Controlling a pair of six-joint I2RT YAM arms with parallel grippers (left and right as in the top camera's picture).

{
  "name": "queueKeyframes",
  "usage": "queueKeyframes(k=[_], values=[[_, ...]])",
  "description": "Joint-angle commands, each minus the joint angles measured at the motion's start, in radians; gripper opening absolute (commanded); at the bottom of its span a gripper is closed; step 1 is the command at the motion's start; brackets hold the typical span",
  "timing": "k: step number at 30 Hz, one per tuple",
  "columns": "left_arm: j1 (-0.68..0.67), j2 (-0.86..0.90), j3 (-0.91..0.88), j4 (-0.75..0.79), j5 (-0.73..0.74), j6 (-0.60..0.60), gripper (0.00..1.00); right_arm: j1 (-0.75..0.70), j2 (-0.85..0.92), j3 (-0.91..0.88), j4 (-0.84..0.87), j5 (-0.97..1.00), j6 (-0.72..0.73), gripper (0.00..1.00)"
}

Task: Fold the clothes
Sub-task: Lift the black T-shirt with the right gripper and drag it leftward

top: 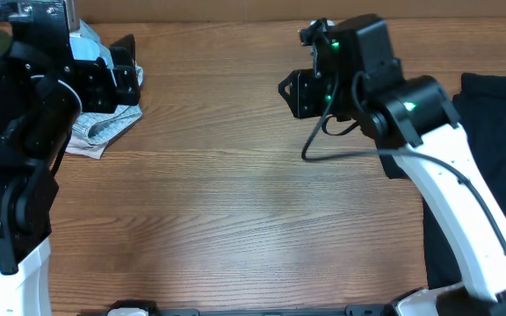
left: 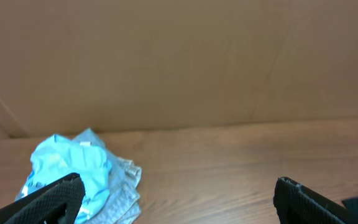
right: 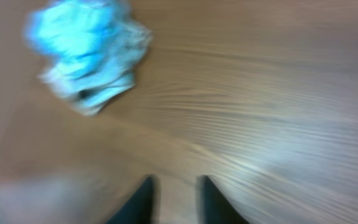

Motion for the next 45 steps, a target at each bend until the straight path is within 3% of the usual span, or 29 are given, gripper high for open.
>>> queueKeyframes(k=[1, 3, 13, 17, 27, 28, 29, 31, 35, 38, 45], values=[[0.006, 0.006, 0.007, -0.039, -0.031, -0.017, 1.00, -0.085, 0.036, -0.004, -0.029, 0.301, 0.094, 0.62], [0.006, 0.008, 0.006, -0.063, -0.031, -0.016, 1.00, -0.150, 0.073, -0.013, -0.054, 0.296, 0.113, 0.69], [0.006, 0.042, 0.006, -0.093, -0.029, -0.017, 1.00, -0.418, 0.401, -0.087, -0.084, 0.254, 0.149, 0.68], [0.006, 0.061, 0.006, -0.116, -0.029, -0.018, 1.00, -0.454, 0.501, -0.087, -0.067, 0.211, 0.145, 0.63], [0.006, 0.095, 0.006, -0.164, -0.030, -0.017, 1.00, -0.454, 0.653, -0.088, -0.019, 0.277, 0.146, 0.69], [0.006, 0.096, 0.006, -0.169, -0.030, -0.017, 1.00, -0.455, 0.664, -0.088, -0.018, 0.277, 0.145, 0.67], [0.006, 0.096, 0.006, -0.175, -0.030, -0.017, 1.00, -0.455, 0.678, -0.088, -0.015, 0.279, 0.145, 0.53], [0.006, 0.096, 0.006, -0.176, -0.030, -0.017, 1.00, -0.455, 0.680, -0.088, -0.011, 0.286, 0.145, 0.35], [0.006, 0.096, 0.006, -0.176, -0.030, -0.017, 1.00, -0.464, 0.676, -0.059, -0.030, 0.322, 0.145, 0.11], [0.006, 0.096, 0.006, -0.176, -0.030, -0.017, 1.00, -0.487, 0.669, -0.014, -0.074, 0.334, 0.146, 0.04], [0.006, 0.096, 0.006, -0.176, -0.030, -0.017, 1.00, -0.557, 0.563, 0.086, -0.146, 0.332, 0.145, 0.04]])
